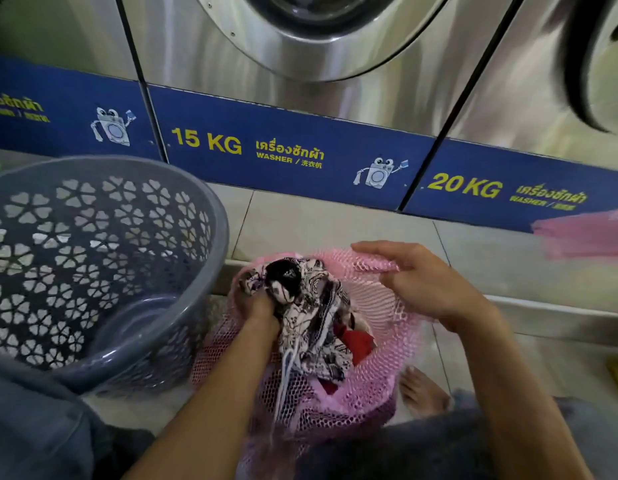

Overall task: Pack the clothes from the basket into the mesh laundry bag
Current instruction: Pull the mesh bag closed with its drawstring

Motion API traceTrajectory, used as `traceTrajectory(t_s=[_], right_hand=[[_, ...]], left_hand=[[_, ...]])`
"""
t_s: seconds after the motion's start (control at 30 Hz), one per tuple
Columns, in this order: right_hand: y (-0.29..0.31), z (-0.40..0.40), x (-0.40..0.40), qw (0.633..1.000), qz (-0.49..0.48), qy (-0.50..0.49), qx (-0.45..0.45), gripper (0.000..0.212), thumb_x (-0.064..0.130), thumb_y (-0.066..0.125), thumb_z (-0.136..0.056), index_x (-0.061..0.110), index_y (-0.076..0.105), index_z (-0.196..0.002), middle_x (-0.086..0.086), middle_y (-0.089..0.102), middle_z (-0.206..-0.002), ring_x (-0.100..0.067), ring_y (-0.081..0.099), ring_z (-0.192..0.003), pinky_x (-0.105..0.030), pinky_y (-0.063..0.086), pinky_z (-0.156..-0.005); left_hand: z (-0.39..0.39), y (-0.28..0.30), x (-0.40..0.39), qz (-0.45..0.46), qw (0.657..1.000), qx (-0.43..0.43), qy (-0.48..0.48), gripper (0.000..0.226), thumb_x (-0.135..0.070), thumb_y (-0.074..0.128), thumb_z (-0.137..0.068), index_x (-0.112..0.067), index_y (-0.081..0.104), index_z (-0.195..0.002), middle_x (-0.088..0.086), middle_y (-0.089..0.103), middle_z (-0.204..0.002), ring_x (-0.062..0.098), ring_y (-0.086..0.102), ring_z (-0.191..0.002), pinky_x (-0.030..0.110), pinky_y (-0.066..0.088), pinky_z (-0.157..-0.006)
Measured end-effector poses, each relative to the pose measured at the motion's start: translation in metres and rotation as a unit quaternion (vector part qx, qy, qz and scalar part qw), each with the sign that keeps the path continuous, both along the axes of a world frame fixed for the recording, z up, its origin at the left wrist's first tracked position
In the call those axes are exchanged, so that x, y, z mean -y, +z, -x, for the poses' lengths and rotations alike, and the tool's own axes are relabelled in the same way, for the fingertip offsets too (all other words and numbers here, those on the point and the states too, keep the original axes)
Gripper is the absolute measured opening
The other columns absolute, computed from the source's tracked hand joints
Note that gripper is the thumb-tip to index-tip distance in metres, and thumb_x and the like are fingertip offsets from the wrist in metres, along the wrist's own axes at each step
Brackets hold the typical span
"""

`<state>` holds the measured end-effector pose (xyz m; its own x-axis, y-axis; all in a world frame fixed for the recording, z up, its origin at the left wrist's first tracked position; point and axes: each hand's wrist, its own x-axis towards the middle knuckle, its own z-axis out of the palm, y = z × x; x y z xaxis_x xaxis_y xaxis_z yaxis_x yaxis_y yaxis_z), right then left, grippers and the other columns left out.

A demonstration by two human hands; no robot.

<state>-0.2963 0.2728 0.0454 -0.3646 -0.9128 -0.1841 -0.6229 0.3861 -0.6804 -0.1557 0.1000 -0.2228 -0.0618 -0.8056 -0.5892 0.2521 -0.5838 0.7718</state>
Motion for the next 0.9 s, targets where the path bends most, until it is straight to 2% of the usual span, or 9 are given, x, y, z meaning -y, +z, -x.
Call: traceTrajectory(t_s=[0.07,0.13,0.2,0.27,0.37,0.5,0.57,0.7,0.9], right_hand=[[-0.007,0.012,0.000,0.997,0.035,-0.059,-0.021,0.072,-0.013,0.045,-0.080,0.032,0.066,-0.132,0.009,0.071,-0.126,-0.003,0.065,-0.114,-0.027,0.051,-0.100],[-0.012,0.022,0.001,0.990,0.064,-0.127,-0.020,0.070,-0.011,0.045,-0.079,0.035,0.067,-0.127,0.006,0.076,-0.114,-0.011,0.070,-0.102,-0.032,0.056,-0.082],[-0.014,0.028,0.003,0.977,0.086,-0.192,-0.031,0.062,-0.004,0.048,-0.080,0.034,0.067,-0.125,0.001,0.077,-0.112,-0.017,0.069,-0.092,-0.032,0.052,-0.077],[-0.014,0.030,0.005,0.965,0.091,-0.240,-0.046,0.052,0.005,0.053,-0.083,0.027,0.067,-0.128,-0.005,0.075,-0.114,-0.022,0.065,-0.091,-0.039,0.054,-0.088],[-0.017,0.028,0.014,0.964,0.039,-0.255,-0.069,0.043,0.016,0.061,-0.087,0.022,0.067,-0.128,-0.010,0.071,-0.119,-0.028,0.065,-0.105,-0.041,0.054,-0.096],[-0.026,0.014,0.032,0.968,-0.016,-0.237,-0.081,0.036,0.020,0.066,-0.084,0.023,0.073,-0.119,-0.010,0.073,-0.114,-0.031,0.068,-0.100,-0.039,0.057,-0.089],[-0.029,0.007,0.041,0.966,-0.001,-0.250,-0.070,0.035,0.015,0.066,-0.083,0.022,0.075,-0.116,-0.008,0.072,-0.115,-0.029,0.067,-0.105,-0.035,0.054,-0.092],[-0.031,-0.007,0.054,0.960,0.061,-0.271,-0.035,0.035,0.005,0.059,-0.079,0.020,0.076,-0.105,-0.009,0.075,-0.108,-0.030,0.069,-0.102,-0.035,0.055,-0.092],[-0.045,-0.025,0.060,0.973,0.089,-0.202,0.063,0.032,0.002,0.064,-0.082,0.027,0.074,-0.100,-0.009,0.067,-0.119,-0.032,0.071,-0.096,-0.046,0.063,-0.080]], left_hand=[[-0.012,-0.007,0.003,0.096,0.984,0.153,-0.004,0.068,-0.020,0.079,-0.062,-0.035,0.057,-0.124,-0.001,0.067,-0.122,0.029,0.067,-0.109,0.037,0.060,-0.083],[-0.029,-0.024,-0.010,0.134,0.953,0.255,-0.091,0.086,-0.028,0.082,-0.058,-0.037,0.046,-0.136,0.001,0.064,-0.131,0.029,0.063,-0.117,0.042,0.053,-0.098],[-0.044,-0.010,-0.041,0.136,0.936,0.276,-0.174,0.099,-0.037,0.085,-0.058,-0.029,0.038,-0.146,0.008,0.060,-0.138,0.031,0.059,-0.122,0.041,0.046,-0.107],[-0.052,0.009,-0.057,0.113,0.917,0.311,-0.224,0.100,-0.035,0.086,-0.064,-0.023,0.033,-0.148,0.012,0.057,-0.140,0.034,0.057,-0.124,0.039,0.045,-0.106],[-0.053,0.046,-0.038,0.101,0.871,0.363,-0.315,0.089,-0.020,0.081,-0.071,-0.014,0.033,-0.145,0.013,0.058,-0.136,0.033,0.057,-0.120,0.038,0.048,-0.103],[-0.051,0.101,-0.008,0.097,0.767,0.440,-0.457,0.061,-0.033,0.085,-0.070,-0.002,0.061,-0.117,0.009,0.070,-0.105,0.023,0.066,-0.091,0.033,0.056,-0.082],[-0.052,0.122,-0.009,0.106,0.689,0.451,-0.558,0.043,-0.040,0.081,-0.074,-0.007,0.071,-0.099,0.005,0.073,-0.094,0.019,0.066,-0.080,0.029,0.055,-0.077],[-0.063,0.136,-0.020,0.033,0.552,0.418,-0.721,0.039,-0.048,0.075,-0.080,-0.012,0.076,-0.097,0.003,0.076,-0.102,0.021,0.073,-0.094,0.038,0.057,-0.094],[-0.082,0.159,-0.023,-0.066,0.581,0.260,-0.768,0.066,-0.062,0.057,-0.088,-0.008,0.070,-0.122,0.012,0.071,-0.121,0.031,0.064,-0.114,0.043,0.047,-0.108]])
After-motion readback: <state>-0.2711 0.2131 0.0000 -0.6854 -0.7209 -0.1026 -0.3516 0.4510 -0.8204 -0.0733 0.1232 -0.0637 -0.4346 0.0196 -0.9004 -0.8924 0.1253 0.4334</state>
